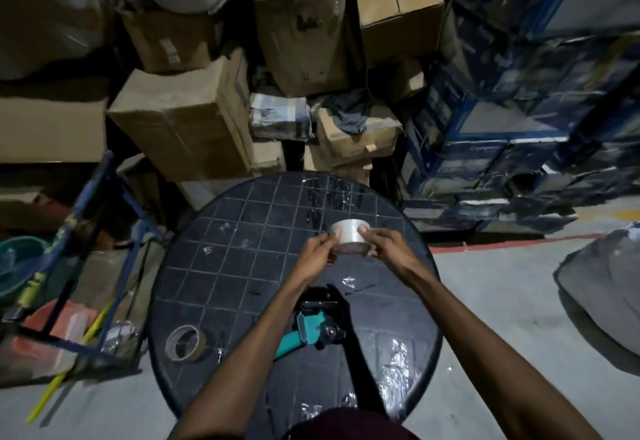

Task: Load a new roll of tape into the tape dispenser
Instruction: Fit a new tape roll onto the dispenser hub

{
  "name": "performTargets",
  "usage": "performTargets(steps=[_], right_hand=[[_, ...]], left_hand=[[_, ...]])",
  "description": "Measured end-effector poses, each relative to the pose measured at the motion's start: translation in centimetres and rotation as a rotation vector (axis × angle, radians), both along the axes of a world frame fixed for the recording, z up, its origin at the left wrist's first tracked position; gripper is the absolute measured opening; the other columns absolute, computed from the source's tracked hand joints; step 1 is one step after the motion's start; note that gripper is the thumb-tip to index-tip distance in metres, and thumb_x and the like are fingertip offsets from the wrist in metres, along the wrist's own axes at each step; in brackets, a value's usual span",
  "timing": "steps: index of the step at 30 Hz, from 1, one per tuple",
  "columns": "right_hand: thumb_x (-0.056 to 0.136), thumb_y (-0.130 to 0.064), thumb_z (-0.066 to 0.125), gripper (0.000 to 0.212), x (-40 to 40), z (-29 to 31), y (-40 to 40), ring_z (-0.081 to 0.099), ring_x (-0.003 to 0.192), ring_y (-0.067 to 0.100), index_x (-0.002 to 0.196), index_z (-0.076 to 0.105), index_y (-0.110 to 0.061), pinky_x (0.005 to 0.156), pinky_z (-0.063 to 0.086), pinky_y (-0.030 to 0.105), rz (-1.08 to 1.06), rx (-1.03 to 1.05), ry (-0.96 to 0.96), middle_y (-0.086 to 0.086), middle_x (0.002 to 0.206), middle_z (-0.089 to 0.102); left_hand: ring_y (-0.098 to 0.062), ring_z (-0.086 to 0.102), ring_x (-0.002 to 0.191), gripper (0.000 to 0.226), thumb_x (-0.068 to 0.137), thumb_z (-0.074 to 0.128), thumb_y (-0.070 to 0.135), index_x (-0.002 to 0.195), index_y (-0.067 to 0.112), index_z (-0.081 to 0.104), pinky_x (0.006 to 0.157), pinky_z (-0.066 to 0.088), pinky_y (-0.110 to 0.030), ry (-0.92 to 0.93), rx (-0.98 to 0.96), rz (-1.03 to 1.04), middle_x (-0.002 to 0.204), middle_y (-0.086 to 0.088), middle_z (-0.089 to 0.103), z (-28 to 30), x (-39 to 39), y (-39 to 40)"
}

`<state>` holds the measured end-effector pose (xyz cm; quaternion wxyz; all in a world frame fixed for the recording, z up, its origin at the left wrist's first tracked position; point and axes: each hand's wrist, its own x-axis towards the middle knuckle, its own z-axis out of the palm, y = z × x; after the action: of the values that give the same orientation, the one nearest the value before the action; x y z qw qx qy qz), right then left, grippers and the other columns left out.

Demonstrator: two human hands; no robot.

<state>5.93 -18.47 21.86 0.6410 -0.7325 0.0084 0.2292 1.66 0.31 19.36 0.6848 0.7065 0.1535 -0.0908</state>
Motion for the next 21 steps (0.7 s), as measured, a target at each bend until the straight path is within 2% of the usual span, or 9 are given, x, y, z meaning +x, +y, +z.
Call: performTargets(steps=[2, 4, 7, 9, 12, 15, 18, 19, 21], right_hand=[[0.09, -0.042, 0.071, 0.042, -0.7, 0.2, 1.5, 0.065, 0.072, 0.018, 0.095, 0.074, -0.001, 0.079, 0.052, 0.034, -0.022, 0.063, 0.026, 0.002, 0.071, 0.07], [0.094, -0.039, 0.068, 0.042, -1.1, 0.6, 3.0, 0.059, 0.067, 0.018, 0.092, 0.072, 0.003, 0.081, 0.051, 0.038, -0.026, 0.086, 0.055, 0.004, 0.066, 0.064], [0.098, -0.038, 0.061, 0.042, -1.8, 0.9, 4.8, 0.063, 0.076, 0.023, 0.103, 0.071, 0.003, 0.084, 0.055, 0.041, -0.004, 0.069, 0.098, 0.014, 0.083, 0.069], [0.096, -0.047, 0.059, 0.048, -2.4, 0.9, 5.8, 0.066, 0.082, 0.025, 0.11, 0.072, -0.003, 0.086, 0.056, 0.042, 0.034, 0.095, 0.133, 0.016, 0.094, 0.072], [0.083, -0.057, 0.071, 0.058, -3.3, 0.6, 7.2, 0.061, 0.076, 0.022, 0.109, 0.073, -0.005, 0.076, 0.053, 0.036, 0.081, 0.147, 0.15, 0.012, 0.089, 0.068], [0.072, -0.044, 0.085, 0.062, -3.7, -0.3, 8.3, 0.055, 0.07, 0.018, 0.111, 0.069, 0.001, 0.064, 0.046, 0.027, 0.043, 0.253, 0.176, 0.009, 0.087, 0.06], [0.075, -0.024, 0.075, 0.045, -3.9, -1.1, 8.4, 0.052, 0.075, 0.022, 0.111, 0.069, 0.002, 0.058, 0.041, 0.025, -0.03, 0.395, 0.236, 0.014, 0.091, 0.057], [0.074, -0.019, 0.072, 0.044, -4.1, -1.2, 8.4, 0.053, 0.079, 0.024, 0.111, 0.068, 0.004, 0.058, 0.043, 0.025, -0.053, 0.443, 0.26, 0.016, 0.096, 0.058], [0.076, -0.01, 0.066, 0.043, -4.2, -1.3, 8.2, 0.059, 0.09, 0.028, 0.115, 0.065, 0.009, 0.062, 0.051, 0.026, -0.077, 0.503, 0.279, 0.021, 0.107, 0.062]], left_hand=[[-0.021, 0.071, 0.079, 0.053, 0.091, 0.062, 0.057, 0.102, 0.008, 0.076, 0.071, 0.053, -0.032, -0.004, 0.015, 0.022, 0.089, -0.011, 0.078, 0.7, -0.4, 1.4], [-0.017, 0.068, 0.074, 0.047, 0.093, 0.062, 0.053, 0.099, 0.008, 0.075, 0.064, 0.051, -0.024, -0.016, 0.025, 0.028, 0.083, -0.006, 0.076, 1.5, -1.0, 2.7], [-0.012, 0.07, 0.074, 0.048, 0.095, 0.06, 0.052, 0.104, 0.008, 0.076, 0.067, 0.052, -0.023, -0.001, -0.027, -0.016, 0.088, -0.006, 0.078, 2.6, -2.1, 4.5], [-0.011, 0.072, 0.079, 0.049, 0.095, 0.06, 0.053, 0.11, 0.009, 0.075, 0.072, 0.052, -0.025, 0.007, -0.055, -0.045, 0.096, -0.008, 0.079, 3.2, -2.8, 5.2], [-0.014, 0.075, 0.089, 0.05, 0.095, 0.057, 0.055, 0.113, 0.012, 0.074, 0.081, 0.053, -0.03, -0.02, -0.046, -0.069, 0.099, -0.007, 0.079, 3.4, -3.3, 6.6], [-0.021, 0.073, 0.101, 0.06, 0.095, 0.05, 0.063, 0.118, 0.012, 0.072, 0.09, 0.055, -0.034, -0.008, -0.078, -0.077, 0.106, -0.008, 0.077, 2.7, -3.3, 8.1], [-0.017, 0.072, 0.097, 0.046, 0.102, 0.051, 0.043, 0.124, 0.007, 0.068, 0.079, 0.055, -0.022, 0.008, -0.121, -0.069, 0.116, -0.01, 0.074, 2.6, -3.3, 9.0], [-0.015, 0.071, 0.095, 0.039, 0.103, 0.053, 0.033, 0.127, 0.006, 0.067, 0.076, 0.054, -0.019, 0.009, -0.137, -0.067, 0.118, -0.011, 0.073, 2.7, -3.4, 9.0], [-0.017, 0.067, 0.094, 0.032, 0.101, 0.057, 0.021, 0.128, 0.005, 0.065, 0.079, 0.054, -0.022, 0.009, -0.164, -0.055, 0.117, -0.012, 0.071, 2.5, -3.6, 8.8]])
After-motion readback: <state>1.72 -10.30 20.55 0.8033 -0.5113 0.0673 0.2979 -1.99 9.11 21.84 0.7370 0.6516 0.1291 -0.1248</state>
